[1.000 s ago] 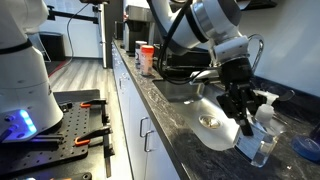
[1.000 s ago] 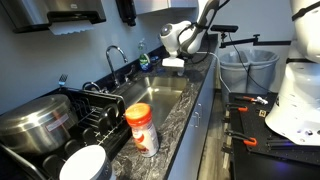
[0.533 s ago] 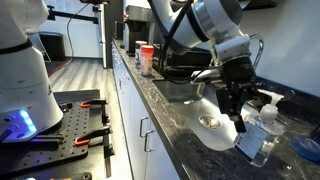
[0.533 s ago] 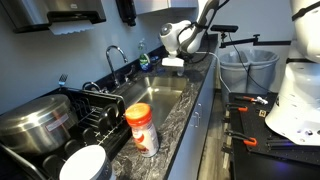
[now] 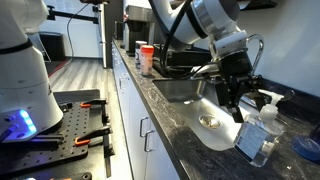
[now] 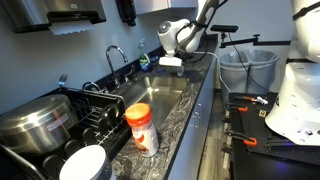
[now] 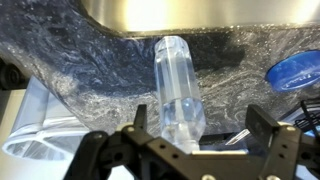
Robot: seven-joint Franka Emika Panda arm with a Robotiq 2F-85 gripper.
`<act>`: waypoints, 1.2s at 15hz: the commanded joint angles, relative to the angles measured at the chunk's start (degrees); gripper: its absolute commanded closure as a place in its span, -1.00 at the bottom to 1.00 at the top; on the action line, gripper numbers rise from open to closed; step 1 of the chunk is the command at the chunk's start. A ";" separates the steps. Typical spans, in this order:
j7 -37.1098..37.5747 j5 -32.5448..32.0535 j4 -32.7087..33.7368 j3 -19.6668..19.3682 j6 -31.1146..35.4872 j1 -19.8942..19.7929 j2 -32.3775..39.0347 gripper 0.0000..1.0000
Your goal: Move the hand sanitizer backwards.
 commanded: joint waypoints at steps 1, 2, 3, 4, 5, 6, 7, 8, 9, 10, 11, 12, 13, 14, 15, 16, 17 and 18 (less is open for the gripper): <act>-3.15 2.14 -4.00 1.26 0.79 1.44 -5.08 -1.00; -3.65 2.54 -4.84 1.70 1.11 1.85 -6.19 -1.00; -4.80 3.00 -6.02 2.19 1.28 2.21 -7.59 -1.00; -5.84 4.19 -6.89 2.73 0.55 2.69 -8.73 -1.00; -7.61 5.42 -8.26 3.21 -0.45 3.11 -10.35 -1.00; -10.16 7.03 -9.84 3.69 -0.58 3.27 -12.06 -1.00; -13.20 8.93 -11.48 4.07 -0.37 3.35 -13.76 -1.00; -16.12 10.48 -13.11 4.40 -0.49 3.57 -15.49 -1.00; -19.63 12.42 -14.70 4.75 -0.60 3.66 -17.22 -1.00; -24.48 15.10 -16.58 5.12 -1.71 3.78 -19.21 -1.00; -27.87 16.57 -17.81 5.23 -2.84 4.03 -20.74 -1.00; -31.94 18.20 -19.31 5.35 -3.37 4.14 -22.50 -1.00; -35.62 19.36 -20.69 5.47 -3.84 4.16 -24.24 -1.00; -39.35 20.34 -22.05 5.61 -3.96 4.10 -25.95 -1.00; -42.88 21.09 -23.15 5.76 -4.13 4.00 -27.47 -1.00; -46.16 21.63 -24.34 5.94 -4.13 3.87 -29.09 -1.00; -49.62 22.11 -25.40 6.03 -3.84 3.74 -30.49 -1.00; -53.29 22.67 -26.33 6.09 -3.54 3.64 -31.78 -1.00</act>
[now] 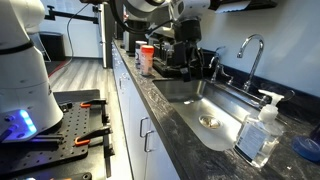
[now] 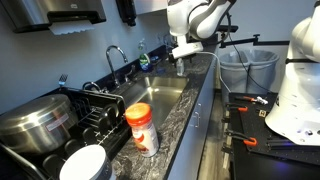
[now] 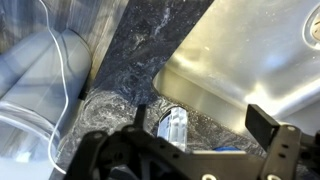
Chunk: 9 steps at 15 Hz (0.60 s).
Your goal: Move the hand sanitizer backwards.
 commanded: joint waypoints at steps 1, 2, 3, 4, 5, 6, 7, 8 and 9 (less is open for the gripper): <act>-12.91 2.68 -4.92 0.59 -0.31 -0.27 -6.99 -1.00; -16.75 3.27 -5.58 0.60 -0.04 -0.32 -7.99 -1.00; -20.47 4.17 -6.06 0.64 0.05 -0.35 -8.86 -1.00; -23.61 4.64 -6.52 0.75 0.16 -0.62 -9.67 -1.00; -26.80 5.23 -6.88 0.86 0.24 -0.87 -10.43 -1.00; -29.56 5.70 -7.05 1.05 0.15 -1.06 -11.00 -1.00; -32.25 6.29 -7.10 1.15 0.12 -1.26 -11.41 -1.00; -35.01 7.22 -7.13 1.17 0.01 -1.38 -11.88 -1.00; -37.69 7.88 -7.16 1.14 0.25 -1.67 -12.27 -1.00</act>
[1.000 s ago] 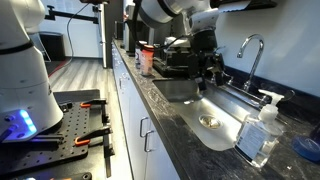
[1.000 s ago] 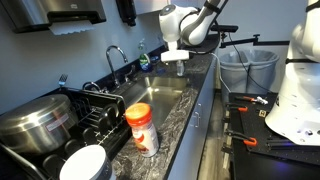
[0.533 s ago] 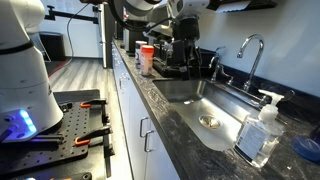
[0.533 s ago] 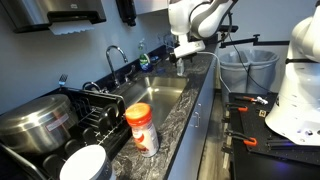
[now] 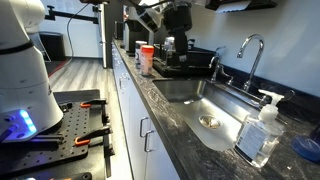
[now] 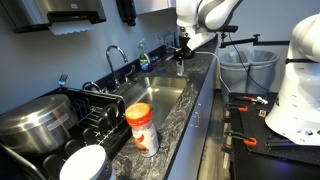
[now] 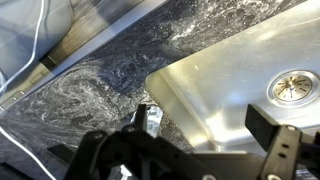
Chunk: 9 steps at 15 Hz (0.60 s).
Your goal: Move the hand sanitizer backwards.
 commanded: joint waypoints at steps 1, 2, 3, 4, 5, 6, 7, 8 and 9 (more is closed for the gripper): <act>-9.97 3.36 -1.35 1.02 0.21 -1.57 -3.05 -1.00; -12.60 4.71 -1.11 0.89 0.28 -1.75 -3.22 -1.00; -15.99 6.77 -0.92 0.51 0.45 -1.68 -3.25 -1.00; -11.78 5.45 -0.27 2.79 0.42 -3.53 -1.58 -1.00; -14.09 6.69 -0.28 2.87 0.43 -3.78 -1.84 -1.00; -15.11 7.12 -0.28 2.89 0.44 -3.93 -2.01 -1.00; -15.33 7.22 -0.28 2.89 0.44 -3.99 -2.07 -1.00; -15.33 7.23 -0.28 2.89 0.44 -3.99 -2.07 -1.00; -15.33 7.23 -0.28 2.89 0.44 -3.99 -2.07 -1.00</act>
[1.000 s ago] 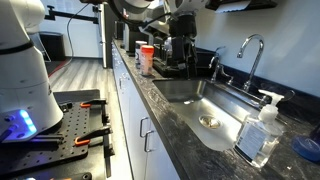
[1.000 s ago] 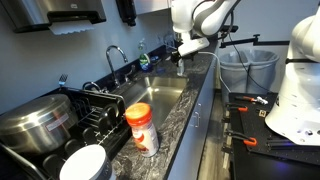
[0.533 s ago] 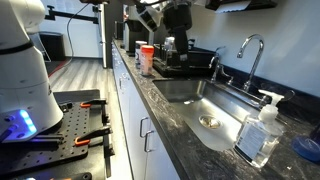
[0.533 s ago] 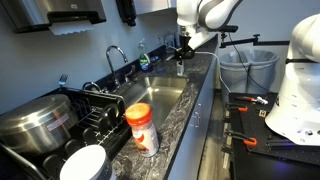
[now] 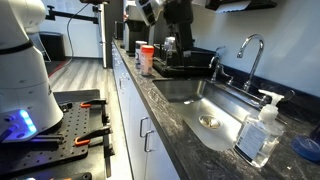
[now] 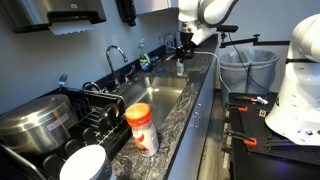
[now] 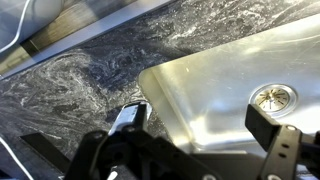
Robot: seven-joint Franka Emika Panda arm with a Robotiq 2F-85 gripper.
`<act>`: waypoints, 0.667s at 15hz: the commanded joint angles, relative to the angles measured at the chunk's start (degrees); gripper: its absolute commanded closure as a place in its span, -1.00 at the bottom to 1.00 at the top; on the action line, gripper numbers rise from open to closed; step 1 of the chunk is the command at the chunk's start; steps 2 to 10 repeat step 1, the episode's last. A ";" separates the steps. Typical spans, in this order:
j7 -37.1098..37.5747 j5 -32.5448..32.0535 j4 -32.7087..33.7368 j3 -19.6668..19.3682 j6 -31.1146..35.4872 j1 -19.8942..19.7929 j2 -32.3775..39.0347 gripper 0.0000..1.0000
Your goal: Move the hand sanitizer backwards.
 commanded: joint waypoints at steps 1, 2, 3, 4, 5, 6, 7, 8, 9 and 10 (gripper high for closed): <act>-1.16 1.57 -0.08 2.90 0.40 -2.90 0.08 -1.00; -1.16 1.57 -0.08 2.90 0.40 -2.90 0.08 -1.00; -1.16 1.57 -0.08 2.90 0.40 -2.90 0.08 -1.00; -1.16 1.57 -0.08 2.90 0.40 -2.90 0.08 -1.00; -1.16 1.57 -0.08 2.90 0.40 -2.90 0.08 -1.00; -1.16 1.57 -0.08 2.90 0.40 -2.90 0.08 -1.00; -1.16 1.57 -0.08 2.90 0.40 -2.90 0.08 -1.00; -1.16 1.57 -0.08 2.90 0.40 -2.90 0.08 -1.00; -1.16 1.57 -0.08 2.90 0.40 -2.90 0.08 -1.00; -1.16 1.57 -0.08 2.90 0.40 -2.90 0.08 -1.00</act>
